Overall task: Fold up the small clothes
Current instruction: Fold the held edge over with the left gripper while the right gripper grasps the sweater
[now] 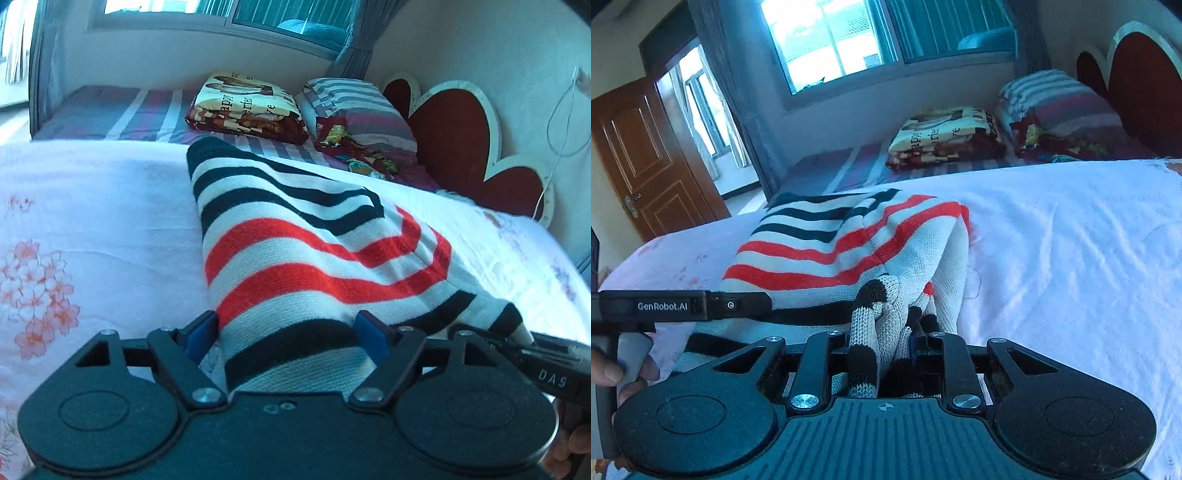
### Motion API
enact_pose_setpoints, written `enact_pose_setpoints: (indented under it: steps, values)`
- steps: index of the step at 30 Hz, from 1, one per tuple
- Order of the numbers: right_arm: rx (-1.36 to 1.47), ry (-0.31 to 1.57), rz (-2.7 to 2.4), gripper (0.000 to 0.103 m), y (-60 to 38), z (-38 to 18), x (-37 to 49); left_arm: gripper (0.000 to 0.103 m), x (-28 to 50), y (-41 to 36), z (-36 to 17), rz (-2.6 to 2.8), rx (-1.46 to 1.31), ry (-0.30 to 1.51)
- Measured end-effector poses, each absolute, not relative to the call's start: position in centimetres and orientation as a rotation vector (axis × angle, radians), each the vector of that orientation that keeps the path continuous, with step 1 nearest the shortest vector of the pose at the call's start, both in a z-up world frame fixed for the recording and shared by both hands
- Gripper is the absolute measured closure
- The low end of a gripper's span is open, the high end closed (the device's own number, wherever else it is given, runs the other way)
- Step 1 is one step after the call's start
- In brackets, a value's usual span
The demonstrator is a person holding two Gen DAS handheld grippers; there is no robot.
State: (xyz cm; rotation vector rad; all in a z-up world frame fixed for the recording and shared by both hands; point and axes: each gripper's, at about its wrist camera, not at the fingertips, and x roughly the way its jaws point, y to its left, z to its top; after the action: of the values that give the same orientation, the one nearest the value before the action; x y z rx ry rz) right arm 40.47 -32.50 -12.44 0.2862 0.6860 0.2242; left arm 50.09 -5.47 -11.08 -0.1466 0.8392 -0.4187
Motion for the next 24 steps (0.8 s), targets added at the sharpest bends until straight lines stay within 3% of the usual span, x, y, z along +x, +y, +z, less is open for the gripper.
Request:
enact_pose_setpoints:
  steps: [4,5,7,15,16,19,21,24]
  values:
    - [0.359,0.720,0.235,0.079,-33.4,-12.7,40.7,0.021,51.1,-5.1,-11.5,-0.422,-0.163,0.892]
    - [0.388,0.721,0.247,0.068,-34.0,-12.2,40.7,0.023,51.1,-5.0,-11.2,-0.429,-0.161,0.889]
    - [0.434,0.688,0.264,0.059,-35.5,-10.8,40.9,0.025,50.9,-4.1,-10.2,-0.456,-0.163,0.833]
    - [0.722,0.738,0.278,0.059,-41.3,-11.9,49.4,0.031,55.0,-1.5,-10.5,-0.441,-0.265,0.825]
    - [0.731,0.761,0.278,0.060,-41.6,-12.2,50.4,0.031,55.5,-1.7,-10.6,-0.452,-0.263,0.831]
    - [0.655,0.741,0.258,0.089,-41.5,-12.0,51.6,0.032,56.4,-2.6,-10.9,-0.459,-0.223,0.840]
    - [0.534,0.669,0.264,0.093,-40.4,-11.2,51.1,0.038,57.0,-3.2,-11.2,-0.459,-0.200,0.851]
    - [0.351,0.612,0.250,0.094,-38.7,-10.7,50.5,0.038,57.6,-4.7,-11.6,-0.436,-0.121,0.854]
